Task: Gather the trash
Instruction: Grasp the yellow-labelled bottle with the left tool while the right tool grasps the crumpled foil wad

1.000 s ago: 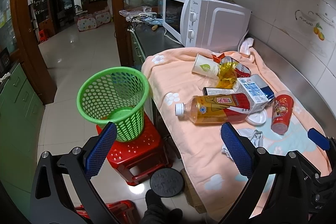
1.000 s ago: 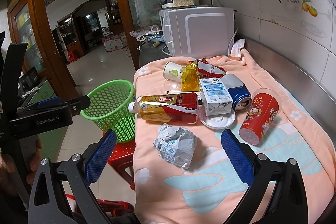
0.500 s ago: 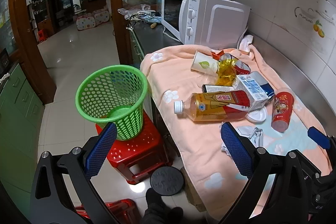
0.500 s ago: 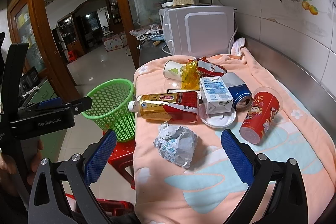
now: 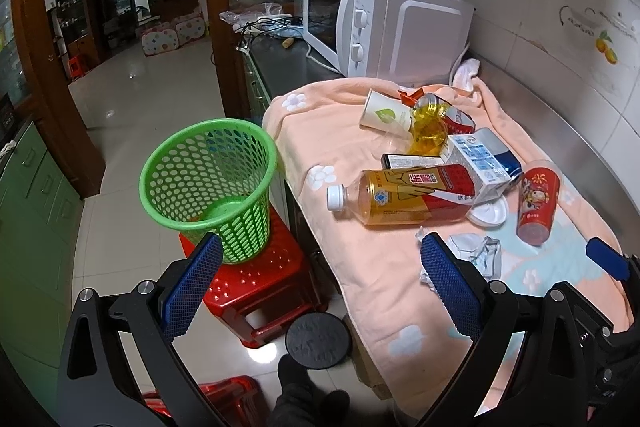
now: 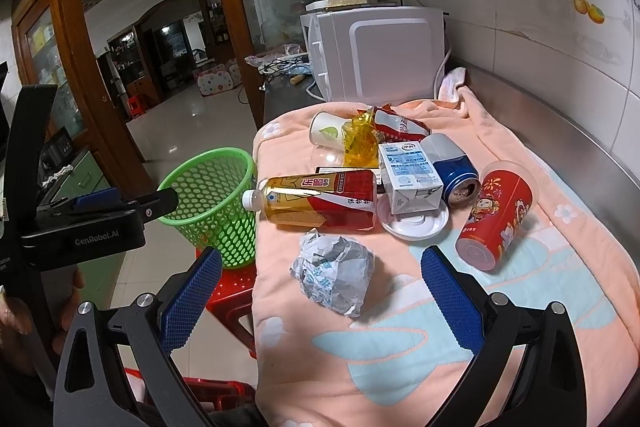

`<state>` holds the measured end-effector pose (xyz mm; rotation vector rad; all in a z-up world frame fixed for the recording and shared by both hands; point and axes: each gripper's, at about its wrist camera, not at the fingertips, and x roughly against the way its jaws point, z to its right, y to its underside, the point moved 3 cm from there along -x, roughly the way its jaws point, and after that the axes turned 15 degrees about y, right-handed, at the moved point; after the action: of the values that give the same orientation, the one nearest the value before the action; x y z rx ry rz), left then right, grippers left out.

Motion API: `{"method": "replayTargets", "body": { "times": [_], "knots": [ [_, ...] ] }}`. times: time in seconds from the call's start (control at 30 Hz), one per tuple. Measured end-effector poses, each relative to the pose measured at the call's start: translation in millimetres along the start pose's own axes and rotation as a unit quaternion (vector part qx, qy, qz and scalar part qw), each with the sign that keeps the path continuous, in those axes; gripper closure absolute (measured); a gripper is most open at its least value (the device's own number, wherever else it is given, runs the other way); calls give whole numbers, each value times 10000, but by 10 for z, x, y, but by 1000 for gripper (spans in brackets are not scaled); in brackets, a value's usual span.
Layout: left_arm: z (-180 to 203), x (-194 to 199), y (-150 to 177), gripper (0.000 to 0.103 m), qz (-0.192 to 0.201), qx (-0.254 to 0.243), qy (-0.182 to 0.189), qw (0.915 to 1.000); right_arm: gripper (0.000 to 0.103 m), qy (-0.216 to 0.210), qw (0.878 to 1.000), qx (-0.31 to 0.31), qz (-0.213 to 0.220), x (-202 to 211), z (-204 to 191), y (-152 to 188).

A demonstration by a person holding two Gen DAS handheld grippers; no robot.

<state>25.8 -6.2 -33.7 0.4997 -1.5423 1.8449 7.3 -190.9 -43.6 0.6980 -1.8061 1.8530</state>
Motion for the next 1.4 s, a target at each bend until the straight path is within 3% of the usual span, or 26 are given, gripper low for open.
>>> {"method": "replayTargets", "body": {
  "times": [0.73,1.4],
  "knots": [
    [158,-332,-72,5,-319,-347,195,9987,7,160,9990,-23,-415,-281,145,57],
    [-68,-769,-59,6,-900,-587,440,9932,11,21,9916,708,-1081,-1077,-125,109]
  ]
}}
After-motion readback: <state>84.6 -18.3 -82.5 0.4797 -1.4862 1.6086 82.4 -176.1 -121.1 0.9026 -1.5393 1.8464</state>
